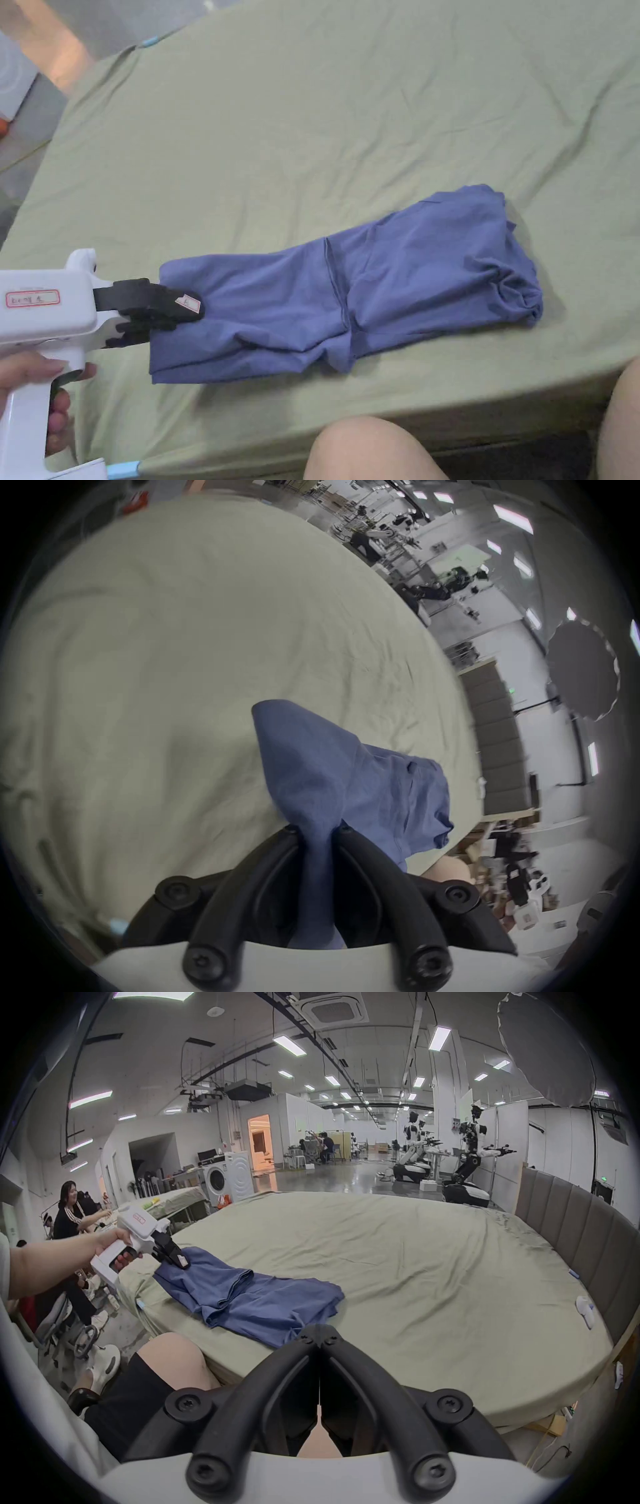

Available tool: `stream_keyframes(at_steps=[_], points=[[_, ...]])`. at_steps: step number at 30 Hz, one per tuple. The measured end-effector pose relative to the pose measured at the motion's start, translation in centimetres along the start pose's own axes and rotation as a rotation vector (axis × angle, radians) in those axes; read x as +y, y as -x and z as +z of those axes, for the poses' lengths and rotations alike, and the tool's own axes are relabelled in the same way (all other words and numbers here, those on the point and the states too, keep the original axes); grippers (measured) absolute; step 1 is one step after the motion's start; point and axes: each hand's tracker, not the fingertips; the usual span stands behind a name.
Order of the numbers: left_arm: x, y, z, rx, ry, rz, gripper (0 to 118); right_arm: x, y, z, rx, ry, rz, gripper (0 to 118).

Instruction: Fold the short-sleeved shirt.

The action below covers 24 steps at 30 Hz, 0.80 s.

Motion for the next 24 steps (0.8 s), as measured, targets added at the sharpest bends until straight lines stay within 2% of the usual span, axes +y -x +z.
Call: stream_keyframes(at_steps=[2,4,7,10,14,18,19,20,21,22,23,24], points=[[0.0,-3.5,1.3,0.058,0.005,-0.030,8,-0.5,-0.6,0.3,0.007,-0.015,-0.005,3],[0.1,-7.5,2.0,0.059,-0.063,-0.089,8,-0.9,-1.5,0.8,0.024,-0.033,-0.022,3],[0.0,-12.7,1.2,0.053,-0.059,-0.093,8,-1.8,-3.3,1.7,0.038,-0.059,-0.059,3],[-0.1,-17.8,-1.8,0.080,-0.031,-0.204,8,-2.8,-5.0,2.8,0.009,-0.063,-0.065,3],[0.2,-21.9,-7.7,0.069,0.030,-0.223,8,-3.8,-7.5,5.0,-0.028,-0.067,-0.100,3],[-0.6,-24.8,-14.3,0.075,0.109,-0.232,9,-4.8,-9.3,7.3,-0.119,-0.079,-0.116,3],[-0.6,-25.2,-15.6,0.061,0.123,-0.219,13,-5.1,-9.6,7.7,-0.141,-0.082,-0.131,3],[-0.6,-25.6,-17.0,0.019,0.130,-0.171,29,-5.2,-9.9,8.1,-0.160,-0.078,-0.156,3],[-0.7,-26.0,-17.8,-0.030,0.121,-0.137,65,-5.4,-10.2,8.5,-0.174,-0.078,-0.176,3],[-0.7,-26.4,-18.3,-0.063,0.127,-0.134,113,-5.5,-10.2,8.7,-0.181,-0.077,-0.185,3],[-0.9,-27.1,-18.3,-0.088,0.134,-0.150,118,-5.6,-10.3,8.9,-0.181,-0.075,-0.186,3],[-1.0,-27.5,-17.5,-0.119,0.103,-0.182,118,-5.7,-10.2,9.1,-0.184,-0.073,-0.184,3]])
